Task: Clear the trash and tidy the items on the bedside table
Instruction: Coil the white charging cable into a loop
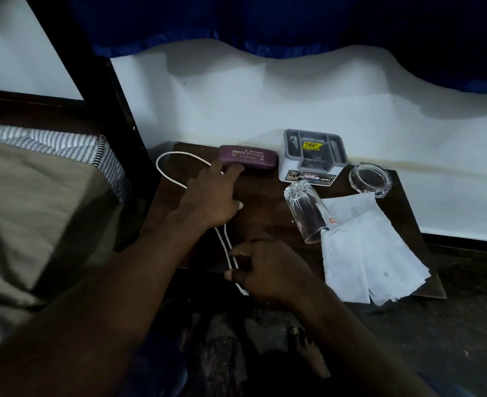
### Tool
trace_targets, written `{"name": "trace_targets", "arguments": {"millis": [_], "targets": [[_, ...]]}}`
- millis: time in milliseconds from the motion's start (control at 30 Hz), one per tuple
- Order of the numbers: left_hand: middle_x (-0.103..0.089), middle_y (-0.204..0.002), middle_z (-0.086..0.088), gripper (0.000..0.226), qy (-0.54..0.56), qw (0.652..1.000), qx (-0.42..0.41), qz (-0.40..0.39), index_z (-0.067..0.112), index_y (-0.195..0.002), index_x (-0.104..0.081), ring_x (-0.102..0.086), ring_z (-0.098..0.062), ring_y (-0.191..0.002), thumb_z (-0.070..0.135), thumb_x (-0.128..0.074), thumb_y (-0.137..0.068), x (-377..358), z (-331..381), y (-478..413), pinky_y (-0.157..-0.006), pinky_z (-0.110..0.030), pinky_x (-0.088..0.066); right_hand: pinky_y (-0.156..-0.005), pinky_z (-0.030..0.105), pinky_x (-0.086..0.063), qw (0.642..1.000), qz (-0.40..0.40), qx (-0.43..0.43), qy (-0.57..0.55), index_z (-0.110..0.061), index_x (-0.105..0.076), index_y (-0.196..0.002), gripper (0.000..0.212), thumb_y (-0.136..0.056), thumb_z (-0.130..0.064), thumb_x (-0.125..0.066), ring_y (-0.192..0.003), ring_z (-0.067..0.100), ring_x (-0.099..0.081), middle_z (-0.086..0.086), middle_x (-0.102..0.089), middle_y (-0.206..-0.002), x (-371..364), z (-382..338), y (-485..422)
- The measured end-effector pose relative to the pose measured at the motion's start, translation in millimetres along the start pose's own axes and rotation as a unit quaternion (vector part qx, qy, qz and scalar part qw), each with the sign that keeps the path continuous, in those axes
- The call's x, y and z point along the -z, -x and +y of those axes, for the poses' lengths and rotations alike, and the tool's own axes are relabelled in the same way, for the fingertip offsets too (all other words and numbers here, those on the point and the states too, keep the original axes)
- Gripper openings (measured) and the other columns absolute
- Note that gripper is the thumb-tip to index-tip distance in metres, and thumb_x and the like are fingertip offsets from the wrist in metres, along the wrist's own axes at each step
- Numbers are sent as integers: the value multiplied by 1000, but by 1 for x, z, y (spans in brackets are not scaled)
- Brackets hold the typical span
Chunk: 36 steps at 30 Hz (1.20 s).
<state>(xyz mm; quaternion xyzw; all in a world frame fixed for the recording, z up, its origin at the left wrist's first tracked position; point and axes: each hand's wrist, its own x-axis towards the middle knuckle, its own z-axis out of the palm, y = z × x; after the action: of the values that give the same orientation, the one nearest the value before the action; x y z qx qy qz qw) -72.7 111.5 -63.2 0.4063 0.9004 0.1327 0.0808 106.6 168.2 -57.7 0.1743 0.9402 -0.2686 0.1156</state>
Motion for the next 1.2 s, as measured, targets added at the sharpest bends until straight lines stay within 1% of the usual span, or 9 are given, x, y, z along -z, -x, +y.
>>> {"name": "trace_targets", "arguments": {"millis": [167,300,400,500,700,833,900,1033,1200], "targets": [[-42,-150,-1,73,7,999,-44,-8,36,-149,-43,-48,-30,-134,43,-75,-84,2,13,38,-105,-50,-47,-98,37,-53,1000,-1,5,19,-29,-69,-122,47,-84,-56,-72,-120,26,-63,-1,-57,-140,-2,-6,3],[-47,-147,2,65,28,998,-45,-15,36,-147,-47,-48,-26,-134,40,-73,-87,3,13,72,-104,-49,-47,-104,38,-51,999,-15,11,43,-28,-62,-138,60,-86,-55,-71,-127,28,-60,2,-53,-149,-4,-11,11],[-53,-140,1,58,60,997,-41,-7,34,-143,-53,-53,-26,-127,35,-72,-88,5,11,96,-102,-44,-48,-107,41,-50,999,-28,2,41,-32,-57,-143,63,-86,-55,-71,-130,30,-58,4,-52,-148,-6,-14,18],[-56,-136,3,53,66,997,-43,-11,34,-140,-56,-56,-24,-122,32,-70,-89,4,11,112,-100,-42,-49,-107,42,-49,999,-29,-4,45,-34,-61,-139,58,-86,-54,-71,-128,31,-57,6,-55,-141,-7,-16,25],[-49,-142,2,61,35,991,-29,-128,38,-144,-48,-55,-25,-128,37,-66,-87,-3,10,120,-103,-42,-49,-106,41,-50,998,-35,-4,48,-31,-64,-135,54,-86,-53,-71,-128,31,-56,1,-50,-146,-18,-8,38],[-52,-131,-3,59,-12,983,-63,-175,34,-139,-52,-58,-29,-120,38,-70,-83,0,13,104,-97,-43,-52,-101,32,-50,999,-13,13,39,-23,-68,-128,48,-87,-48,-73,-121,25,-61,-1,-54,-141,-21,-2,39],[-52,-127,-4,54,-40,981,-75,-173,31,-135,-55,-60,-30,-118,33,-71,-83,1,11,97,-95,-44,-54,-94,27,-50,999,-1,25,28,-23,-73,-119,40,-86,-46,-74,-115,20,-63,-5,-58,-135,-21,1,37],[-54,-121,-5,41,-102,979,-88,-153,29,-125,-60,-60,-31,-115,23,-69,-86,2,6,84,-91,-43,-54,-92,31,-52,999,6,39,29,-19,-76,-110,36,-86,-47,-74,-108,15,-64,-8,-62,-125,-20,3,29],[-63,-110,-5,25,-109,982,-103,-114,26,-107,-59,-65,-31,-105,14,-61,-85,-2,5,77,-73,-36,-45,-90,33,-52,999,15,36,-11,-17,-77,-105,34,-87,-46,-76,-103,13,-66,-7,-66,-118,-15,4,23]]}}
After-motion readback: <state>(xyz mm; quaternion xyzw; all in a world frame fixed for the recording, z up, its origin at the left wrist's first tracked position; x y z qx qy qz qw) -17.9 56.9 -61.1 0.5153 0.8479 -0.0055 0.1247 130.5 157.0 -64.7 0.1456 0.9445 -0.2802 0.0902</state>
